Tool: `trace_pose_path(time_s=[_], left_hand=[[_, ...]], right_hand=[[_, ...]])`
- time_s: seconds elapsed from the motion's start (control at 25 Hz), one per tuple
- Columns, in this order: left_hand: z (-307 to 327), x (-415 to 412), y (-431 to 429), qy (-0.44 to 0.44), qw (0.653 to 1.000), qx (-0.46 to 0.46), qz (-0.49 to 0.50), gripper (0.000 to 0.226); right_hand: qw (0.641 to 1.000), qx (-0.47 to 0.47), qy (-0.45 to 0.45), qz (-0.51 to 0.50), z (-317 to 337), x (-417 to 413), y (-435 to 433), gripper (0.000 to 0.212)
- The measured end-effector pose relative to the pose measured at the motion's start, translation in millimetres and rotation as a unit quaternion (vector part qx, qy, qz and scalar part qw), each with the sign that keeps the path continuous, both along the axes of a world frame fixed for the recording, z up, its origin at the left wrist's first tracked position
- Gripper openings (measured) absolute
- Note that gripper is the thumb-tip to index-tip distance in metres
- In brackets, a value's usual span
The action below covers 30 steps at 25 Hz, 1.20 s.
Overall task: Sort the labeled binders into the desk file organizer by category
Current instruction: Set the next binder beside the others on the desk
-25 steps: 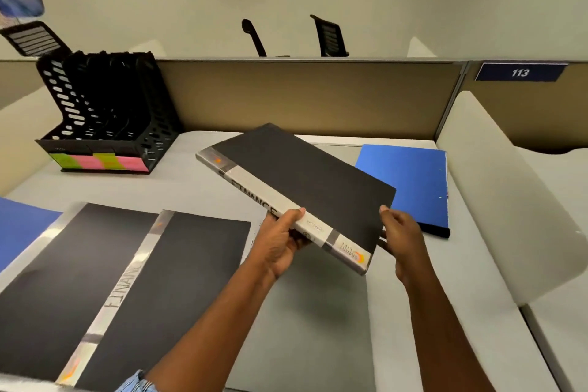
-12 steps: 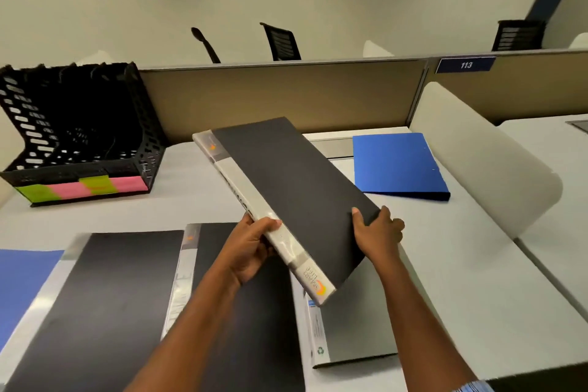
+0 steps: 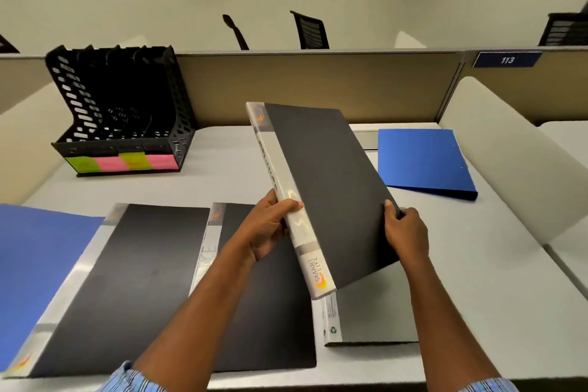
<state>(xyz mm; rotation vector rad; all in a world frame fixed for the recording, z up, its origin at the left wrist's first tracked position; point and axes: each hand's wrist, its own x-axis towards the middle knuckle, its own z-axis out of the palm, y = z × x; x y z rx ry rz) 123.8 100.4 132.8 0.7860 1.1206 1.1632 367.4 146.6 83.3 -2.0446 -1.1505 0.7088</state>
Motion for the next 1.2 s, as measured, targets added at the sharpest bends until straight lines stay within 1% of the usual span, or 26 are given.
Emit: trace_pose_path(time_s=[0.12, 0.24, 0.32, 0.4, 0.52, 0.56, 0.68, 0.72, 0.76, 0.88, 1.0, 1.08, 1.2], left_hand=[[-2, 4, 2, 0.019, 0.998, 0.001, 0.061, 0.015], [-14, 2, -5, 0.002, 0.987, -0.018, 0.16, 0.023], [-22, -4, -14, 0.002, 0.975, -0.025, 0.223, 0.018], [-30, -14, -24, 0.028, 0.963, -0.033, 0.265, 0.013], [-39, -41, -34, 0.066, 0.949, -0.054, 0.305, 0.029], [-41, -52, -37, 0.071, 0.945, -0.062, 0.314, 0.029], [-53, -86, -48, 0.07, 0.949, -0.092, 0.294, 0.029], [-59, -97, -52, 0.074, 0.949, -0.105, 0.289, 0.029], [-67, -107, -56, 0.082, 0.947, -0.12, 0.288, 0.028], [-91, -132, -68, 0.104, 0.941, -0.165, 0.276, 0.025], [-108, -150, -76, 0.145, 0.938, -0.169, 0.266, 0.018], [-114, -156, -78, 0.207, 0.935, -0.155, 0.244, 0.011], [-120, -161, -78, 0.313, 0.924, -0.126, 0.181, 0.018]], right_hand=[[0.998, 0.014, 0.062, 0.005, -2, 4, 5, 0.048], [0.995, 0.005, 0.095, 0.026, -16, -2, 5, 0.043], [0.994, -0.006, 0.098, 0.054, -22, -14, -1, 0.035], [0.991, -0.012, 0.101, 0.085, -29, -28, -12, 0.027], [0.986, -0.022, 0.077, 0.147, -32, -46, -34, 0.03], [0.982, -0.035, 0.058, 0.176, -32, -50, -40, 0.032], [0.956, -0.103, -0.055, 0.268, -35, -68, -65, 0.042], [0.946, -0.116, -0.091, 0.289, -36, -76, -73, 0.046], [0.942, -0.12, -0.108, 0.295, -38, -85, -82, 0.048], [0.95, -0.121, -0.099, 0.269, -44, -118, -107, 0.047], [0.955, -0.143, -0.099, 0.239, -52, -142, -126, 0.044], [0.959, -0.153, -0.108, 0.213, -59, -153, -138, 0.047], [0.967, -0.138, -0.133, 0.166, -67, -169, -155, 0.058]])
